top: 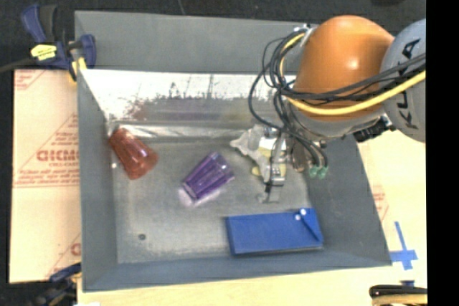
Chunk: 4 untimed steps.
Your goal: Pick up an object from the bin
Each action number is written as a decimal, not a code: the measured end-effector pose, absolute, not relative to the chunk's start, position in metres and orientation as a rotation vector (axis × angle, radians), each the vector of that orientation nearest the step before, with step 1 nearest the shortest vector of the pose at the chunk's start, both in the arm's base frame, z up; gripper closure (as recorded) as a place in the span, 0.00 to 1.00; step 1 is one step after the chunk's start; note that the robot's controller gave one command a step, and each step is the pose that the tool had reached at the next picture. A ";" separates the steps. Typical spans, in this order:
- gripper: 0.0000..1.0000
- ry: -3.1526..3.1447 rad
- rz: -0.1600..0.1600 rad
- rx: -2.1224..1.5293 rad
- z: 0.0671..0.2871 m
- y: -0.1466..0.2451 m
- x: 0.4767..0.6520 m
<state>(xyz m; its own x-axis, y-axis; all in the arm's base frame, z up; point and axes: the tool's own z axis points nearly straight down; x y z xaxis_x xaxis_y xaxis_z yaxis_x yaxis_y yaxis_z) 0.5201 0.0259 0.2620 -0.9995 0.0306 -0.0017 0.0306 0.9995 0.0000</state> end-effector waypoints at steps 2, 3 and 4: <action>0.00 3.126 0.001 0.093 0.190 0.072 0.544; 0.00 3.136 0.003 0.058 0.250 0.048 0.566; 0.00 3.121 0.001 -0.084 0.238 0.058 0.564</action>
Offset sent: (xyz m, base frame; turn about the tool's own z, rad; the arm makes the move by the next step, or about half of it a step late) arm 0.0402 0.0366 -0.0858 -0.0255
